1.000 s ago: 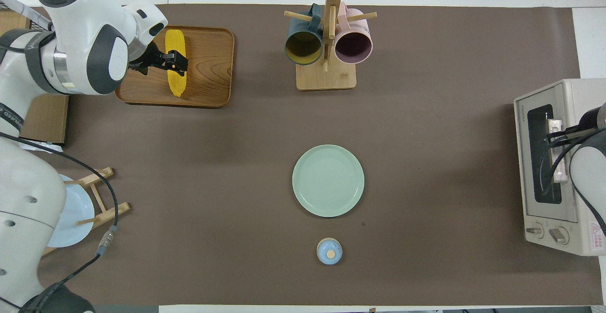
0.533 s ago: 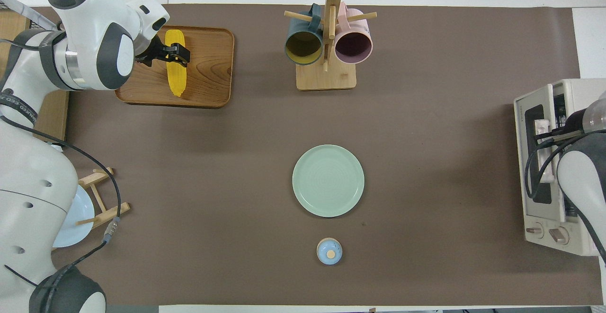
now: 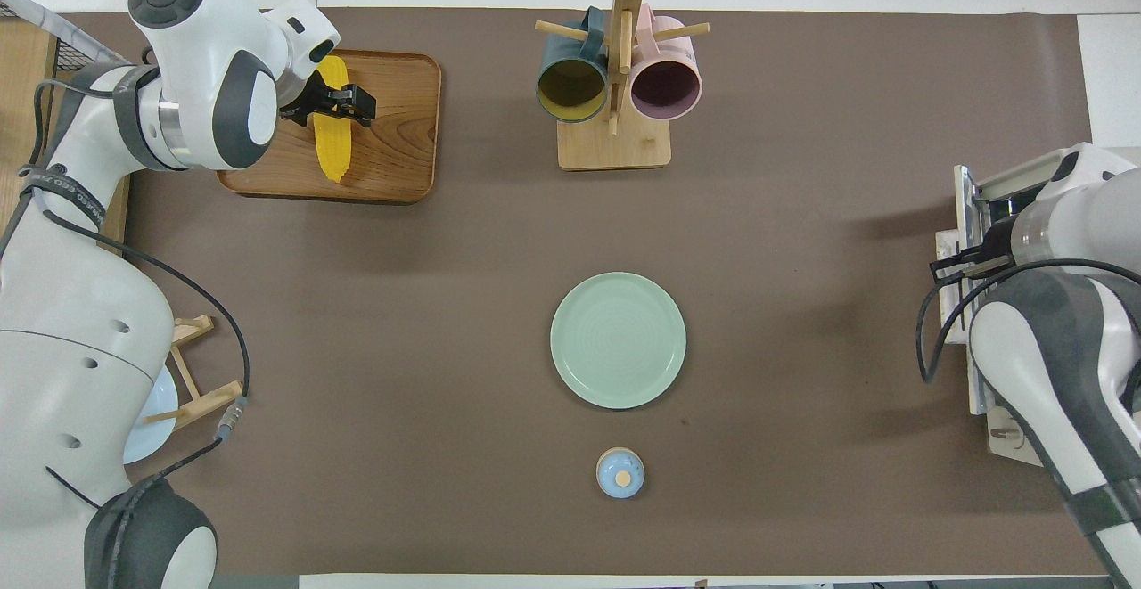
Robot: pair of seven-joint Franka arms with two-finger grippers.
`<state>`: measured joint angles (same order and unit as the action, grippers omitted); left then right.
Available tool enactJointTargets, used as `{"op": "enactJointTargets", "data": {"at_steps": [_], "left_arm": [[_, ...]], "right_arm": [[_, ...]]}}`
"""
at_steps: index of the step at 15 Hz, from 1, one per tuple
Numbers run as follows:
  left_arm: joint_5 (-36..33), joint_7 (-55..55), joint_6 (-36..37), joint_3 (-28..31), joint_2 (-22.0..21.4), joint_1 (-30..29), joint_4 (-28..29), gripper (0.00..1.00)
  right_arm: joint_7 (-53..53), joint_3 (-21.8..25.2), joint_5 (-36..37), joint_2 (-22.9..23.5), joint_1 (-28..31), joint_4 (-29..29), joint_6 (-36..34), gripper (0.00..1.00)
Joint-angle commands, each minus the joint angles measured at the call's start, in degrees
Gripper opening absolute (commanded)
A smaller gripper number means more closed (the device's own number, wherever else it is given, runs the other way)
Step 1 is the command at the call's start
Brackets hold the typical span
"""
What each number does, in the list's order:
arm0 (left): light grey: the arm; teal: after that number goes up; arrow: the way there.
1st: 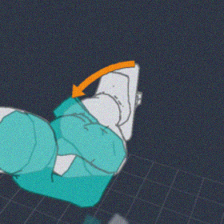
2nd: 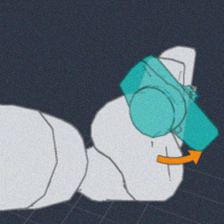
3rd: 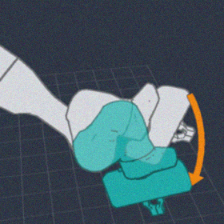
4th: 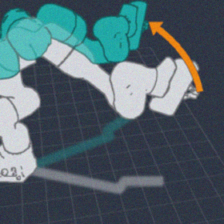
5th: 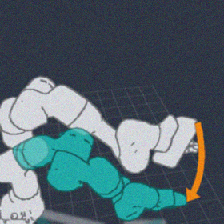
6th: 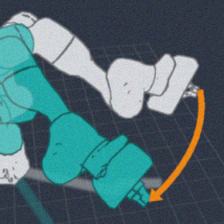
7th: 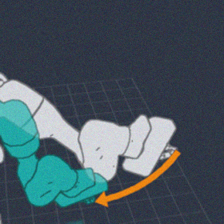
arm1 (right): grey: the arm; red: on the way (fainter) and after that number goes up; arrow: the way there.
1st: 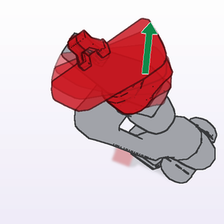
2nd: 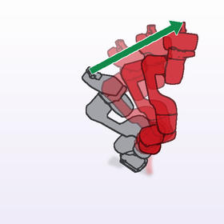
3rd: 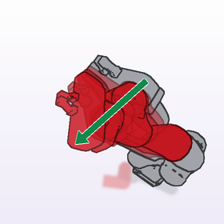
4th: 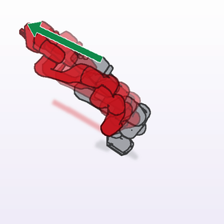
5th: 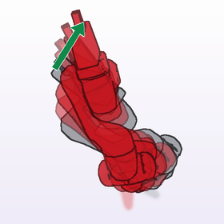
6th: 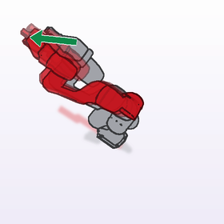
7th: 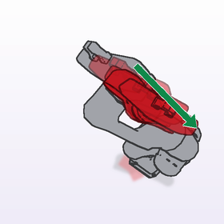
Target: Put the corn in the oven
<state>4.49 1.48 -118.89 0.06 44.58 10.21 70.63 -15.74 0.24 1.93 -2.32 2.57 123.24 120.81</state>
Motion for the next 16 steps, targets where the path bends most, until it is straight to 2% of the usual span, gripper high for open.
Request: {"op": "enactJointTargets", "data": {"at_steps": [1,2,3,6,9,13,16], "left_arm": [[1.67,-1.13,-1.17,0.21,1.38,-0.36,-1.9,0.38],[1.67,-1.13,-1.08,0.12,1.47,-0.45,-1.9,0.15],[1.67,-1.13,-0.56,0.12,1.39,-0.36,-1.99,0.0],[2.1,-1.04,1.9,0.03,0.51,-0.36,-2.08,0.0],[7.81,-0.34,5.94,0.65,-5.27,-0.1,-1.2,0.0],[7.99,5.72,9.37,0.47,-20.64,3.41,13.01,0.0],[8.08,10.37,9.73,0.47,-28.3,8.94,21.72,0.0]], "right_arm": [[2.89,0.99,1.32,4.86,-0.71,1.65,6.35,0.0],[4.12,0.99,1.32,4.78,-1.68,3.31,8.72,0.0],[4.83,0.99,1.32,4.69,-2.13,4.8,10.65,0.0],[4.93,0.99,1.32,4.95,-1.96,8.23,15.14,0.0],[4.84,0.99,1.32,6.36,-1.34,10.09,18.58,0.0],[5.1,0.9,-0.6,8.12,-1.95,10.0,19.64,0.0],[5.1,0.64,-5.34,9.17,-3.17,10.0,19.81,0.0]]}}
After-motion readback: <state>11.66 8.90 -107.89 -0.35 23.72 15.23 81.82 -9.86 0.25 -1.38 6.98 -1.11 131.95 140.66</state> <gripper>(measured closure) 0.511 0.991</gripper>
